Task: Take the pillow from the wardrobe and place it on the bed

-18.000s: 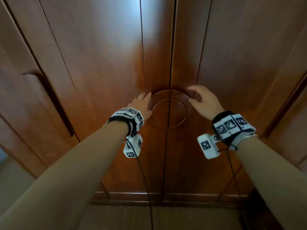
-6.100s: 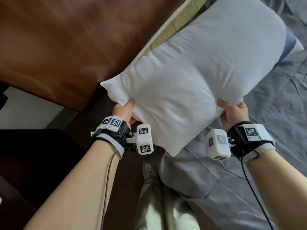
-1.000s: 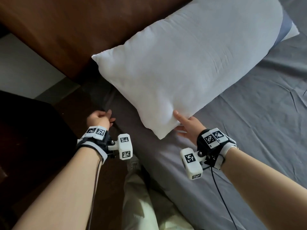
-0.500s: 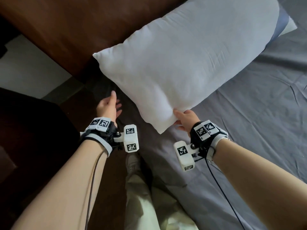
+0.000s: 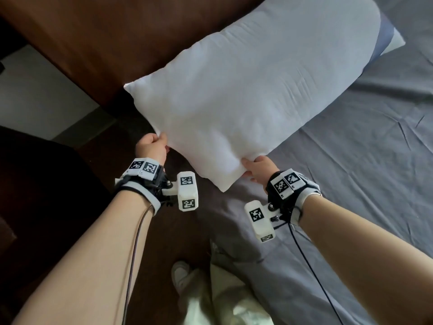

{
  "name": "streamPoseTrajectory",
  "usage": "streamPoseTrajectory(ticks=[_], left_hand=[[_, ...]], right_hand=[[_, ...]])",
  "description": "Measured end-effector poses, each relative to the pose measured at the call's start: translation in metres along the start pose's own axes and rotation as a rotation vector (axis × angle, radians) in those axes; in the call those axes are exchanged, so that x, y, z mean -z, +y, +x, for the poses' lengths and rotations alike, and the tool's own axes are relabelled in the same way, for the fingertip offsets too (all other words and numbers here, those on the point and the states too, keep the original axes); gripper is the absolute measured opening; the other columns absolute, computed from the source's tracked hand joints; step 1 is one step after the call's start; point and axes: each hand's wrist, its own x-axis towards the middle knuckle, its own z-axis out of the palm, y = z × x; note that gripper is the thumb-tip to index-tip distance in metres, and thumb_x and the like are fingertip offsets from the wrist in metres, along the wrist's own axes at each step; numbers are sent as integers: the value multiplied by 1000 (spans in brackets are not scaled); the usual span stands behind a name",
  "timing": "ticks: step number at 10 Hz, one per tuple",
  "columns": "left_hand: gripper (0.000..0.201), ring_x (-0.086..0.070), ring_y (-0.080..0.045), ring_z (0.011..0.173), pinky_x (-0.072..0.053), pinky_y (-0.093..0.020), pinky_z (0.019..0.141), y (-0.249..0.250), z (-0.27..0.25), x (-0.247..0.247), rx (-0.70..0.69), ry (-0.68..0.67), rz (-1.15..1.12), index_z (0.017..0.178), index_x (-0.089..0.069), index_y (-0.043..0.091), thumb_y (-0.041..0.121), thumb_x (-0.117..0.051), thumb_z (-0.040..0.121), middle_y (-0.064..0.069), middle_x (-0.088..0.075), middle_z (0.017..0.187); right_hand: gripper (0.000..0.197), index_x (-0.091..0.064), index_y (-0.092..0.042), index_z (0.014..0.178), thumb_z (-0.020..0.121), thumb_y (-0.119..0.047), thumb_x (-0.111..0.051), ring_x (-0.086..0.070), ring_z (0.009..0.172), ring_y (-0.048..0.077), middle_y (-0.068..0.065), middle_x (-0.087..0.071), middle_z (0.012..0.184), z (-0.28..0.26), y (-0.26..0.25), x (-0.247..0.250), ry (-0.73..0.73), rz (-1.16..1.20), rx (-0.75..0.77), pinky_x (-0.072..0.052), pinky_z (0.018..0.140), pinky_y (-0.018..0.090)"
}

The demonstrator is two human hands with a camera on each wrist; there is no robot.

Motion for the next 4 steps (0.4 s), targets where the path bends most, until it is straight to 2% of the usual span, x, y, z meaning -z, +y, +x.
streamPoseTrajectory(ticks=[1, 2, 3, 4], left_hand=[[33, -50, -12, 51, -41, -23, 57, 2, 0, 1, -15, -16, 31, 59, -49, 17, 24, -58, 90, -4, -55, 59], [25, -59, -14, 64, -46, -26, 63, 15, -3, -5, -7, -117, 5, 67, -55, 20, 28, -57, 91, -4, -64, 75], [16, -63, -12, 76, -45, -23, 63, 24, -14, 2, 21, -143, -38, 91, -60, 17, 30, -52, 94, 0, -66, 94], [25, -58, -4, 67, -40, -20, 57, 28, -26, 19, 71, -52, -79, 107, -63, 11, 24, -45, 97, 0, -64, 97]], right_hand=[[22, -61, -10, 93, 91, -30, -52, -60, 84, 25, 15, -68, 98, -4, -3, -2, 9, -13, -9, -47, 79, 36], [26, -63, -8, 103, 92, -29, -52, -61, 85, 23, 13, -68, 104, -6, -6, 2, 8, 26, -17, -47, 67, 27], [13, -61, -15, 94, 91, -25, -53, -61, 80, 19, 7, -66, 98, -17, -6, 8, 1, 29, -12, -43, 53, 19], [13, -55, -14, 75, 82, -24, -61, -60, 80, 25, 9, -61, 85, -23, -9, 17, 120, -12, -21, -44, 63, 25]])
